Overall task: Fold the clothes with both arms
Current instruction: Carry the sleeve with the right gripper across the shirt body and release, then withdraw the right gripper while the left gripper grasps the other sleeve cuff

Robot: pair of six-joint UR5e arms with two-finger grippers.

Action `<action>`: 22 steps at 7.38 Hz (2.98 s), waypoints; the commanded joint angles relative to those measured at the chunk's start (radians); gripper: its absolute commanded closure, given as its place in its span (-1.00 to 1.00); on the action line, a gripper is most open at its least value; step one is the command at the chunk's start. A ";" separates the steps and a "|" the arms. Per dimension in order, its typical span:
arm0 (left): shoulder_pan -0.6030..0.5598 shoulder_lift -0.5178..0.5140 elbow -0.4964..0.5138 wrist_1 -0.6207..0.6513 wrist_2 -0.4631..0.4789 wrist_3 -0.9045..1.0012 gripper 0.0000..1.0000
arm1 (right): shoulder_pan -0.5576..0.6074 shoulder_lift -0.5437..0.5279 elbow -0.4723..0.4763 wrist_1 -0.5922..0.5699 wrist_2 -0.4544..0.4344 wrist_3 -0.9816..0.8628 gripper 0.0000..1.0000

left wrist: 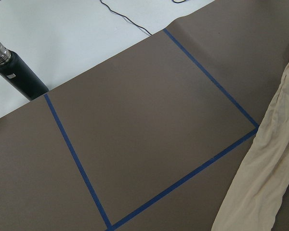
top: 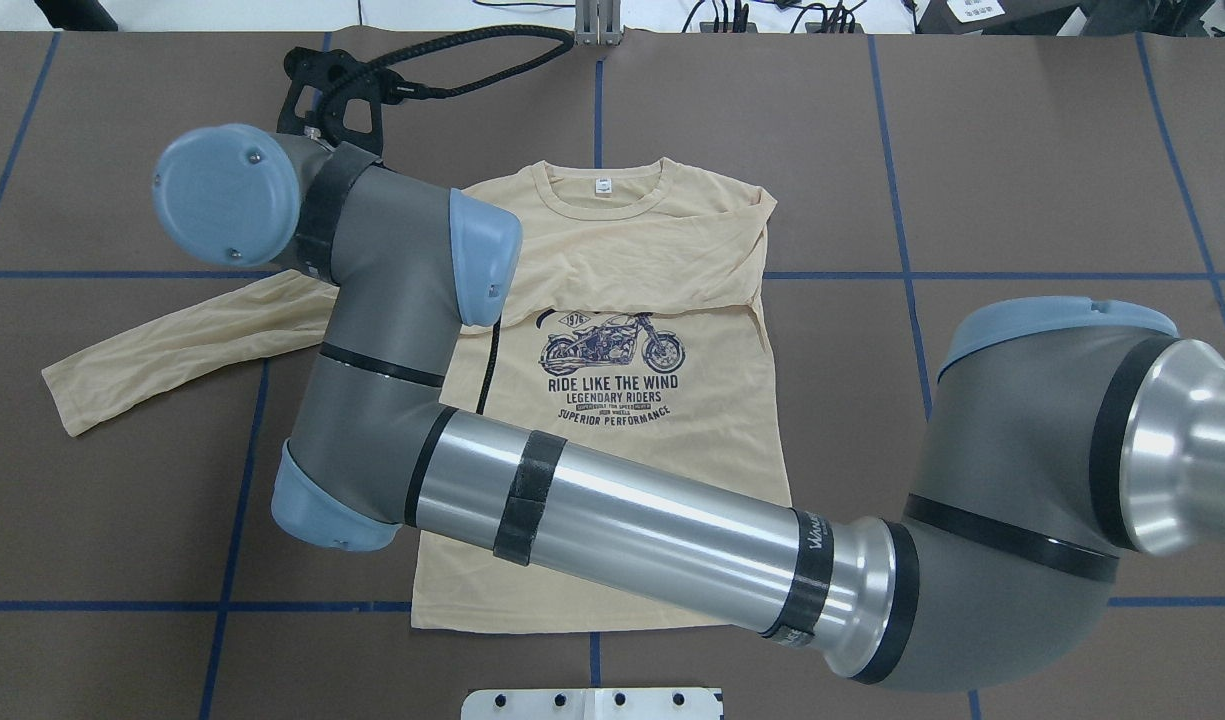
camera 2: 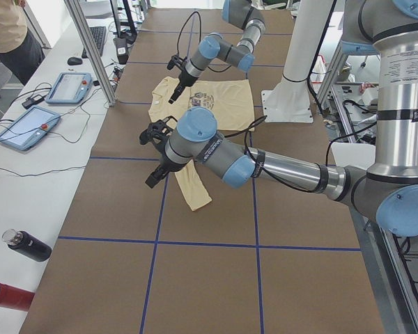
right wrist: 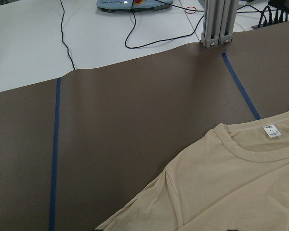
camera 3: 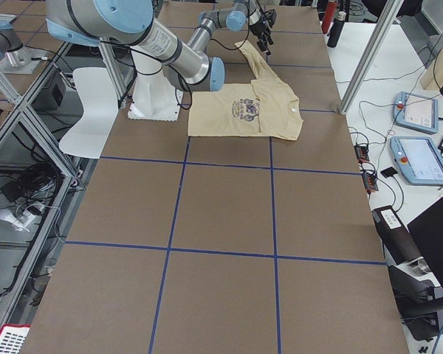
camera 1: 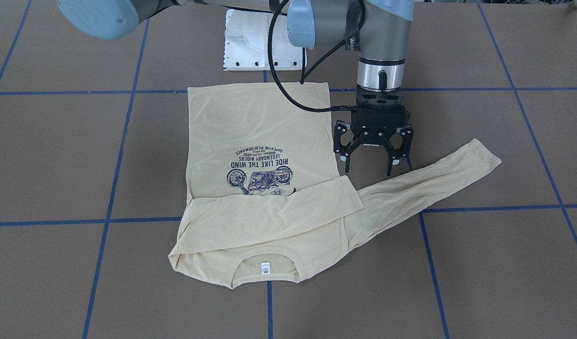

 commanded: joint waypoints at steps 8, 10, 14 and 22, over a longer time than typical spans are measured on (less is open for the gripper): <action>0.398 0.187 0.003 -0.383 0.289 -0.410 -1.00 | 0.465 -1.021 0.960 -0.077 0.628 -0.711 -1.00; 0.544 0.189 0.009 -0.405 0.398 -0.535 -1.00 | 0.569 -1.274 1.012 0.097 0.725 -0.847 -1.00; 0.714 0.189 0.093 -0.515 0.538 -0.660 -1.00 | 0.665 -1.478 1.007 0.284 0.804 -0.902 -1.00; 0.819 0.188 0.181 -0.569 0.592 -0.688 -0.50 | 0.663 -1.474 1.005 0.284 0.793 -0.899 -1.00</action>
